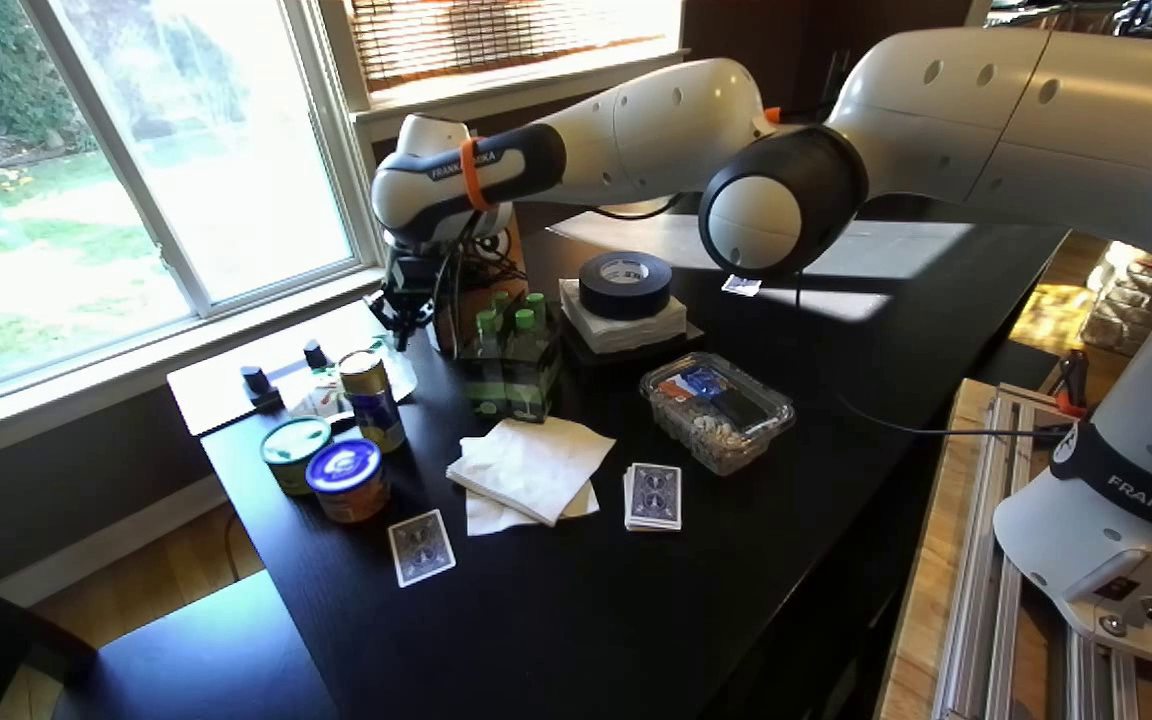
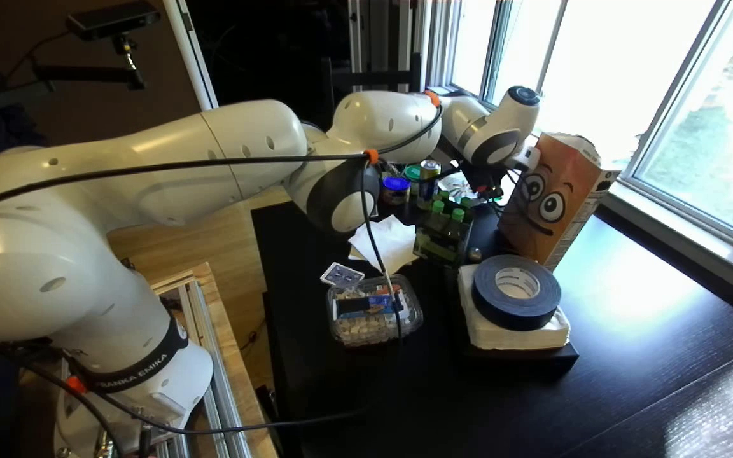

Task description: Place the white and green packet vertically upright

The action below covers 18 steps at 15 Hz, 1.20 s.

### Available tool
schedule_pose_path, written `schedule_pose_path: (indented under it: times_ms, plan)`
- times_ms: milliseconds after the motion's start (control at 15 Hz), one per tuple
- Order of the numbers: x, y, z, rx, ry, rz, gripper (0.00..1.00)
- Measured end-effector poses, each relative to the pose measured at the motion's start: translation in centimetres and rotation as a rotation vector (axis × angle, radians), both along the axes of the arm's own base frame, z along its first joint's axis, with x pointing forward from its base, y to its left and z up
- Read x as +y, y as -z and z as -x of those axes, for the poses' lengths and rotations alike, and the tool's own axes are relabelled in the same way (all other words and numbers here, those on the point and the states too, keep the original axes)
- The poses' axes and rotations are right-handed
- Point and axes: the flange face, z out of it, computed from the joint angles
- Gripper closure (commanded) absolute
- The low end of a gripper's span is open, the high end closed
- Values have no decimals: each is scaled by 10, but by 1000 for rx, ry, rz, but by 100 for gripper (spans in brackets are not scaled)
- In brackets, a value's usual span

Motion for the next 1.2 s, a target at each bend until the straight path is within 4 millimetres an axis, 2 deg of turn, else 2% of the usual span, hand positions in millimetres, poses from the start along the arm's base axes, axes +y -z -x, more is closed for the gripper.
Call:
schedule_pose_path:
  times_ms: [333, 533, 867, 1200]
  plan:
    - [25, -74, -11, -109, -71, 0, 100]
    - [37, -108, -12, -140, -126, 9, 100]
    - [61, -150, -7, -146, -234, 21, 100]
    - [81, -182, 0, -150, -321, 34, 100]
